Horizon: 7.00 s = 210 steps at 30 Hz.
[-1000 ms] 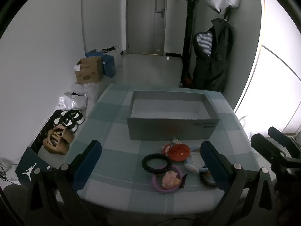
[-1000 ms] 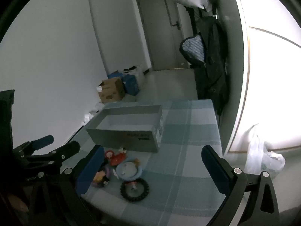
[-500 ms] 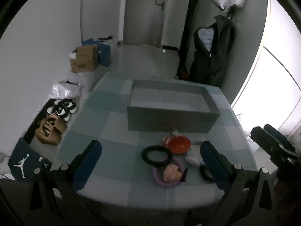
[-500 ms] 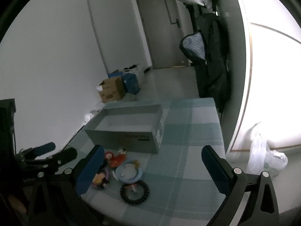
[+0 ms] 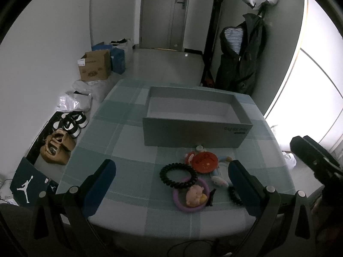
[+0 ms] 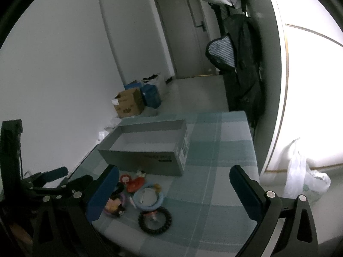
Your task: Organize jewelry
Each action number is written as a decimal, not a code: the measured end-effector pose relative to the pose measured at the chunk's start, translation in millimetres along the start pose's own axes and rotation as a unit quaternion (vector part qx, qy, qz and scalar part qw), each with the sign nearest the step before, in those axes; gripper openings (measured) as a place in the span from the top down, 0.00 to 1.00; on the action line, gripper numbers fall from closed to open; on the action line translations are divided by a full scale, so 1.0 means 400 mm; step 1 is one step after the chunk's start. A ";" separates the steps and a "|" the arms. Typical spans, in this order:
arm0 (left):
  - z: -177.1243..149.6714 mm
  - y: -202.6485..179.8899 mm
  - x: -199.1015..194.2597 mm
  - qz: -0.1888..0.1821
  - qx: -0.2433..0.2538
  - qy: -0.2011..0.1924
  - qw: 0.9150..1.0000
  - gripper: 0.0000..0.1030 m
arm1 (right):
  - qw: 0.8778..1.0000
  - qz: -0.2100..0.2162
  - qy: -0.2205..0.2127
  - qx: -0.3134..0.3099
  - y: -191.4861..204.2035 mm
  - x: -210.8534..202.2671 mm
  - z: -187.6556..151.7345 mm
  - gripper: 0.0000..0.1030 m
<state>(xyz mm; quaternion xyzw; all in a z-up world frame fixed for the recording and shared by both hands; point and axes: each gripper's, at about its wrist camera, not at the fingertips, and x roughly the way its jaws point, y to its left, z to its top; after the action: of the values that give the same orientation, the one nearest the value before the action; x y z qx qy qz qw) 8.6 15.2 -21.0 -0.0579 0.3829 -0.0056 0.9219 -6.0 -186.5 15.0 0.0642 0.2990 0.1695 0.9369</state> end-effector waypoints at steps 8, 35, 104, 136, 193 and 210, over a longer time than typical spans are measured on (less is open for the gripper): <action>-0.001 0.005 0.000 -0.004 -0.009 0.002 1.000 0.01 | 1.000 0.000 -0.005 -0.006 0.008 -0.006 0.006 0.00; 0.013 0.025 0.015 -0.026 -0.028 0.015 0.999 0.02 | 1.000 0.004 0.003 -0.002 -0.001 0.003 0.014 0.00; 0.086 0.187 0.040 -0.123 -0.095 0.106 0.982 0.63 | 0.972 0.172 0.158 -0.033 0.170 0.087 -0.060 0.07; 0.078 0.214 0.012 -0.135 -0.101 0.084 0.982 0.63 | 0.980 0.104 0.152 -0.070 0.266 0.162 -0.056 0.51; 0.259 0.069 0.280 -0.211 -0.056 0.152 0.964 0.42 | 0.970 0.117 0.205 0.061 0.024 0.411 0.220 0.34; 0.241 0.068 0.161 -0.148 -0.018 0.092 0.984 0.40 | 0.981 0.117 0.148 0.047 0.046 0.308 0.240 0.19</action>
<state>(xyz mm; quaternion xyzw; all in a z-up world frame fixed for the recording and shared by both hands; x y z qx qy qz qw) 121.4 48.7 -2.0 -0.1298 0.4537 -0.1407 0.8704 138.9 -127.3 30.9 0.1167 0.4320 0.2717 0.8520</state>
